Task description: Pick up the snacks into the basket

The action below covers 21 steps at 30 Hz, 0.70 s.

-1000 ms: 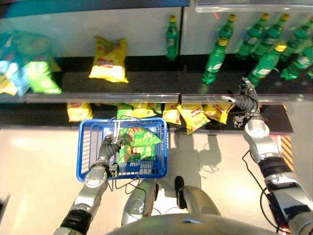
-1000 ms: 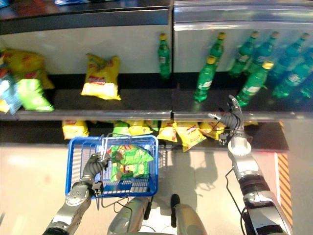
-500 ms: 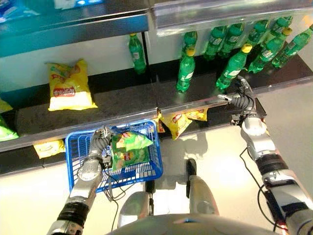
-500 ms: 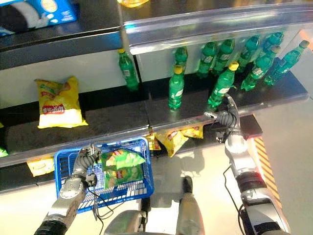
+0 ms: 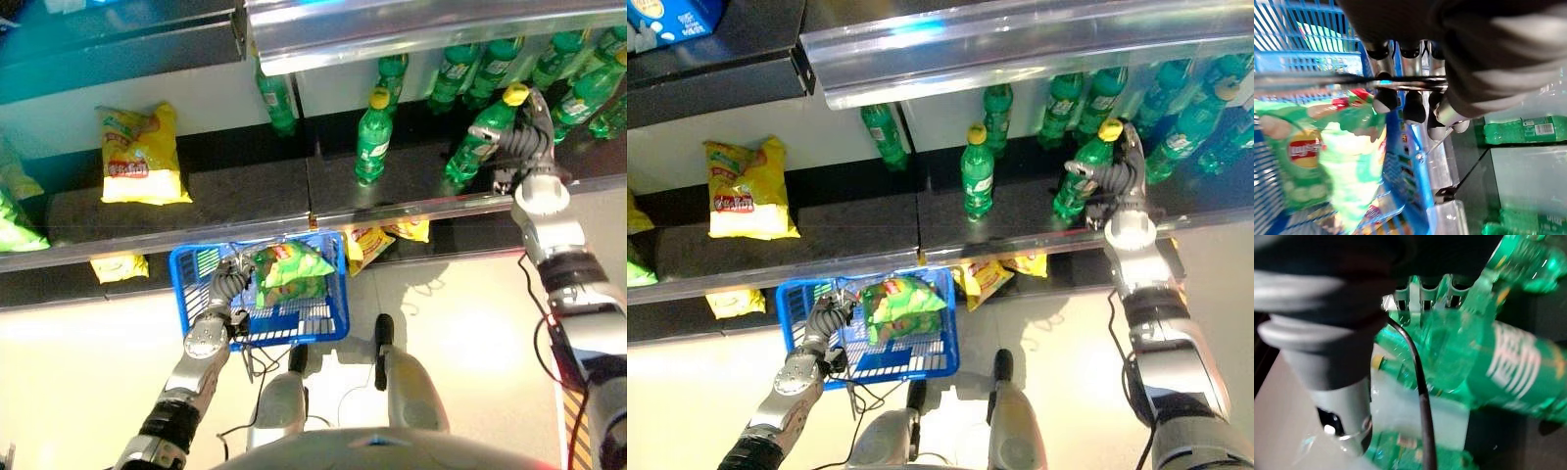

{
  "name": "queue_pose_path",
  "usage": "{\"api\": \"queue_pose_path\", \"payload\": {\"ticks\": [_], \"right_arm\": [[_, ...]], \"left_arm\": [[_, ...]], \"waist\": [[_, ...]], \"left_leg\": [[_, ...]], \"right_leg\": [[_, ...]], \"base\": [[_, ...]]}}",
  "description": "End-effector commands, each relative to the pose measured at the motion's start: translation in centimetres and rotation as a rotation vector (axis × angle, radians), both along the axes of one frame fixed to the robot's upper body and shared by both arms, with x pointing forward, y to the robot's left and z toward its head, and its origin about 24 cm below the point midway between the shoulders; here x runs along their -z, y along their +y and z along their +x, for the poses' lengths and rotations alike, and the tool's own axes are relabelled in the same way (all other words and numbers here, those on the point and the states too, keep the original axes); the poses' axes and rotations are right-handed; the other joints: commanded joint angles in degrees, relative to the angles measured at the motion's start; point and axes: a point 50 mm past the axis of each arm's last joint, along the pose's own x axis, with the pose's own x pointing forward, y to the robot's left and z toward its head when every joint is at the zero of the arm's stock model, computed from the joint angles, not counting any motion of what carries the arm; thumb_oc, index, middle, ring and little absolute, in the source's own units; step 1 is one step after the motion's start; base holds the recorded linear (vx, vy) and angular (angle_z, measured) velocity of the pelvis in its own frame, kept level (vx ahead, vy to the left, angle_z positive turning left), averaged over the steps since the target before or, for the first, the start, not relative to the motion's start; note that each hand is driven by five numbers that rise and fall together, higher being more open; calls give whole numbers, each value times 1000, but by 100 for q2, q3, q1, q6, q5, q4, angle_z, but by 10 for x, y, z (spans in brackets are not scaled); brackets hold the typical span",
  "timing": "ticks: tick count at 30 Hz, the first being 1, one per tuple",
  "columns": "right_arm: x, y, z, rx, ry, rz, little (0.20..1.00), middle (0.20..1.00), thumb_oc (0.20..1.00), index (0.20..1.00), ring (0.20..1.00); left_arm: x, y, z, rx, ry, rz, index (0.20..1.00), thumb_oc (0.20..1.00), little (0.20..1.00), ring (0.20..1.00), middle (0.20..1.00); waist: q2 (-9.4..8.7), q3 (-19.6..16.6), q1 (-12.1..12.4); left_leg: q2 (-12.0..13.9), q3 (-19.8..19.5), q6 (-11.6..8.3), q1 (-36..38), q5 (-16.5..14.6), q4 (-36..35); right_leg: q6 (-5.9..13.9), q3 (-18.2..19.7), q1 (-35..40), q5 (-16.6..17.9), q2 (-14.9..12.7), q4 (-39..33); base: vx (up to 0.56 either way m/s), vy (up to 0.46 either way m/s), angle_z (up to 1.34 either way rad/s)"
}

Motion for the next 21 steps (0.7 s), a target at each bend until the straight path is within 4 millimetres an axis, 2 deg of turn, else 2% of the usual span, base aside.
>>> {"api": "queue_pose_path", "payload": {"ticks": [1,6,11,12,13,21], "right_arm": [[-18,12,4,-43,-70,-39,1000,1000,1000,1000,1000],[-8,14,-1,-48,-64,-38,1000,1000,1000,1000,1000],[-5,12,0,-43,-45,-27,1000,1000,1000,1000,1000],[-5,12,0,-43,-45,-27,533,533,533,533,533],[-6,11,0,-42,-45,-32,200,200,200,200,200],[-3,4,-3,-17,-31,-46,200,200,200,200,200]], "left_arm": [[-70,7,22,19,-354,12,200,200,200,200,200],[-75,2,26,48,-374,12,200,200,200,200,200],[-78,2,26,63,-381,-6,200,200,200,200,200],[-78,2,26,63,-381,-6,200,200,200,200,200],[-78,2,26,66,-381,-5,200,200,200,200,200],[-78,0,24,62,-386,-17,200,200,200,200,200]], "waist": [[-192,-281,163],[-133,-182,109],[-70,-164,143],[-69,-164,140],[-53,-157,144],[41,-186,116]], "left_leg": [[-493,-132,247,32,-274,180],[-481,-102,178,-133,-171,223],[-504,-115,203,-128,-180,188],[-505,-118,203,-128,-178,186],[-516,-121,202,-128,-176,168],[-566,-186,204,-46,-188,117]], "right_leg": [[443,228,243,-539,-127,288],[382,-13,287,-628,-255,342],[384,-23,224,-663,-309,424],[385,-25,222,-666,-311,427],[379,-15,215,-672,-323,431],[355,-14,310,-747,-360,460]], "base": [[4,-25,12],[-9,-25,24],[12,2,25],[6,-6,7],[6,9,6],[18,3,5]]}}
